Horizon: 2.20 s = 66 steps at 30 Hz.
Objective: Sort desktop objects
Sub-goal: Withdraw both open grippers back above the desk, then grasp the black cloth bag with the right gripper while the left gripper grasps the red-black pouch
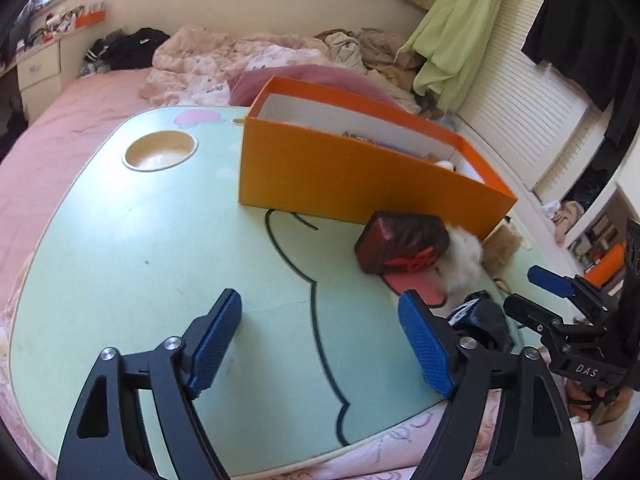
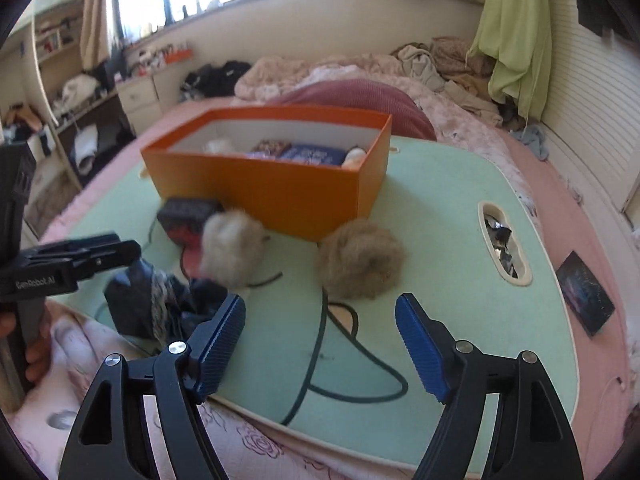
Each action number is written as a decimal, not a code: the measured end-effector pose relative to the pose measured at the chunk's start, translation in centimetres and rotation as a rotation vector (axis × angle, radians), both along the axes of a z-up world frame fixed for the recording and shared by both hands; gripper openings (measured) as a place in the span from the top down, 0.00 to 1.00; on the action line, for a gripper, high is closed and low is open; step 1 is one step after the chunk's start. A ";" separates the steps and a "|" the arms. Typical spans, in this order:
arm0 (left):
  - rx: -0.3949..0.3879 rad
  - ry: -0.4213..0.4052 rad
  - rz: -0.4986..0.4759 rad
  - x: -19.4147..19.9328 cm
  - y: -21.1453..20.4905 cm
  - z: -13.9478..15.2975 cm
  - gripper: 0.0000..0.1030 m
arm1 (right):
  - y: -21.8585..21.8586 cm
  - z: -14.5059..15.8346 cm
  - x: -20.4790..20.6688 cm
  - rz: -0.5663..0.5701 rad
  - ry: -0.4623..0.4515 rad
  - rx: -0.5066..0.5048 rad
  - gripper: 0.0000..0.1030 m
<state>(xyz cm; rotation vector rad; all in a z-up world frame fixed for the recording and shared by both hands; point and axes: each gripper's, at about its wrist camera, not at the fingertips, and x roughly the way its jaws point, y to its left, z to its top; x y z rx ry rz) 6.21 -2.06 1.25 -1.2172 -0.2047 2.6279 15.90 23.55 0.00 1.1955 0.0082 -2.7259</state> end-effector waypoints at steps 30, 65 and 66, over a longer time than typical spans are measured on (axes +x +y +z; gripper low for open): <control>0.008 0.026 -0.044 0.1 0.5 -0.5 0.00 | 0.3 -1.8 -0.6 -0.014 -0.075 0.011 0.01; 0.042 0.035 -0.046 0.0 0.0 -0.6 0.00 | -8.8 -0.1 -0.2 0.454 -0.030 -0.033 0.52; 0.045 0.036 -0.046 0.0 0.0 -0.6 0.00 | -8.6 -0.1 -0.1 0.454 -0.023 -0.047 0.59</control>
